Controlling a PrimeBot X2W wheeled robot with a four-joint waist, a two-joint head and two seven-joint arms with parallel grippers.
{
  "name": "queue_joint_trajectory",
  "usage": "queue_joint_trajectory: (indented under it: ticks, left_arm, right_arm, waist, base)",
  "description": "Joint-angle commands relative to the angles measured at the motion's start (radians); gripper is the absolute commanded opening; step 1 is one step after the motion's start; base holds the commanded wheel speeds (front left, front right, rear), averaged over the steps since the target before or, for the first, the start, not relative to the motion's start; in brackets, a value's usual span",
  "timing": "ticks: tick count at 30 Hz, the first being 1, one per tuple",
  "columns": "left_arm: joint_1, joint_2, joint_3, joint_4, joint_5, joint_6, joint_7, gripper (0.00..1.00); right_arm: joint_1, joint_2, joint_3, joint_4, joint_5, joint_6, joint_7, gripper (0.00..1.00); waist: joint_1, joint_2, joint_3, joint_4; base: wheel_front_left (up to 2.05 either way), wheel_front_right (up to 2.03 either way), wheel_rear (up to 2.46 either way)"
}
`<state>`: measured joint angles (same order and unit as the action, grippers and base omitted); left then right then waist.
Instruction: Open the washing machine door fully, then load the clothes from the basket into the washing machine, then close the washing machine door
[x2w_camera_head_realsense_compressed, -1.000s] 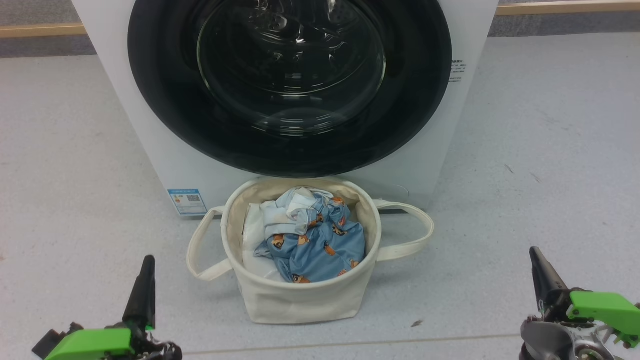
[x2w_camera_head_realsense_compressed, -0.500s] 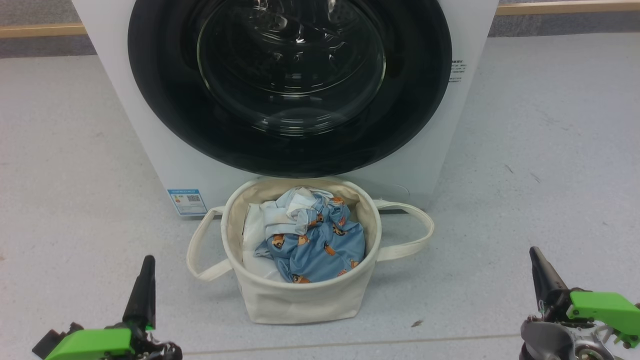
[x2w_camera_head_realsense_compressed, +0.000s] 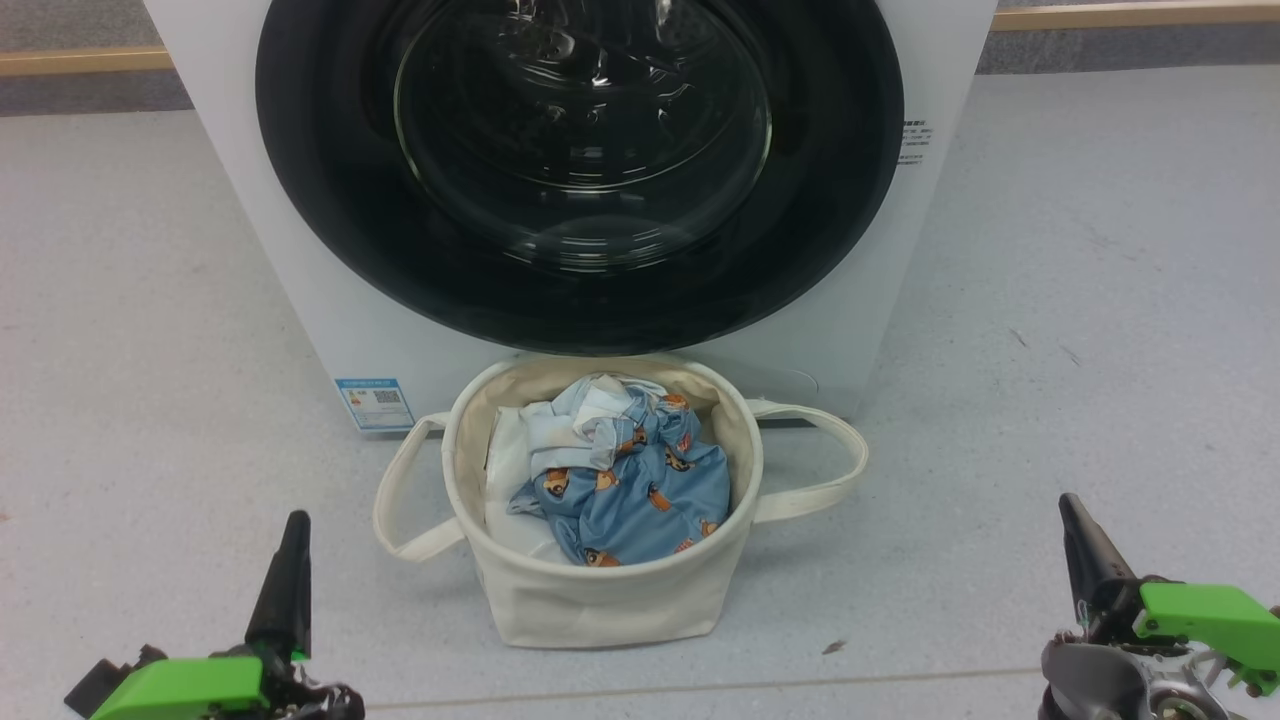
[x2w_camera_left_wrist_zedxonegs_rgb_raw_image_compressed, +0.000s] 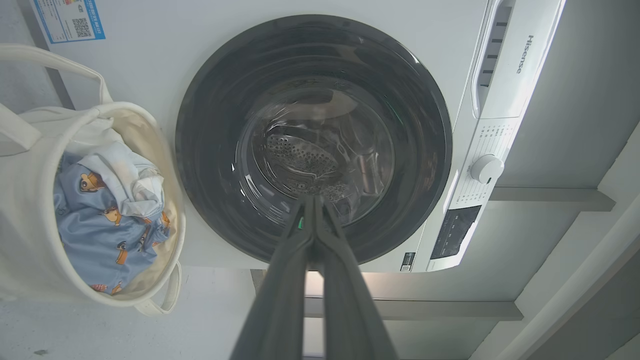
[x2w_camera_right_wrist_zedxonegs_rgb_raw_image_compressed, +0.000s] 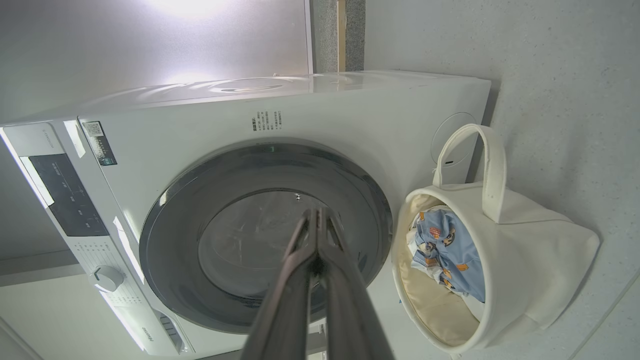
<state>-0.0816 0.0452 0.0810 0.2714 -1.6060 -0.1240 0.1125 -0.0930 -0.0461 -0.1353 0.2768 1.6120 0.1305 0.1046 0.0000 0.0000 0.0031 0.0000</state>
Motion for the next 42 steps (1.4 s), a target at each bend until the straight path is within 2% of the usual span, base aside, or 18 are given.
queue_joint_trajectory:
  ticks: [1,2,3,10,14,19,30,36,42]
  left_arm:
    - [-0.026,0.005,0.033,-0.027,-0.003,-0.007,0.001,0.00]
    - [-0.026,0.005,0.033,-0.027,-0.003,-0.007,0.001,0.00]
    - [0.000,0.000,-0.001,0.006,0.000,0.001,0.000,1.00]
    - [0.013,-0.001,-0.001,0.057,0.001,0.006,-0.003,1.00]
    - [0.003,0.001,0.001,0.056,0.003,0.012,-0.006,1.00]
    - [-0.009,0.007,0.004,0.053,0.007,0.019,-0.010,1.00]
    - [-0.037,0.026,0.026,0.035,0.010,0.042,-0.021,1.00]
    - [-0.042,0.047,0.003,0.016,0.054,0.043,-0.028,1.00]
    - [-0.049,0.074,-0.034,0.002,0.124,0.043,-0.043,1.00]
  right_arm:
    - [-0.015,-0.004,0.021,-0.032,-0.004,0.000,0.009,0.00]
    - [-0.015,-0.004,0.021,-0.032,-0.004,0.000,0.009,0.00]
    - [0.000,0.000,0.000,0.007,0.000,0.000,0.000,1.00]
    - [0.010,0.005,0.004,0.055,-0.002,0.000,-0.004,1.00]
    - [0.001,0.005,0.006,0.056,-0.002,0.000,-0.011,1.00]
    - [-0.010,0.005,0.011,0.058,-0.001,0.000,-0.017,1.00]
    - [-0.047,0.001,0.004,0.065,0.041,0.000,-0.035,1.00]
    - [-0.055,-0.018,0.029,0.045,0.009,0.000,-0.046,1.00]
    - [-0.067,-0.049,0.072,0.019,-0.090,0.000,-0.086,1.00]
  waist:
    - [0.0000,0.0000,0.000,0.000]
    - [0.0000,0.0000,0.000,0.000]
    - [0.0000,0.0000,0.000,0.000]
    - [0.0002,0.0000,0.000,0.001]
    - [0.0022,0.0000,-0.003,0.003]
    - [0.0002,0.0000,-0.005,0.004]
    - [0.0001,0.0000,-0.011,0.009]
    - [0.0001,0.0000,-0.016,0.015]
    - [0.0001,0.0000,-0.019,0.021]
  base:
    - [0.00,0.00,0.00]
    - [0.00,0.00,0.00]
    - [0.00,0.00,0.00]
    - [0.00,0.00,0.00]
    - [0.00,0.00,0.00]
    - [0.00,0.00,0.00]
    - [0.00,0.00,0.00]
    - [0.00,0.00,0.00]
    - [0.00,0.00,0.00]
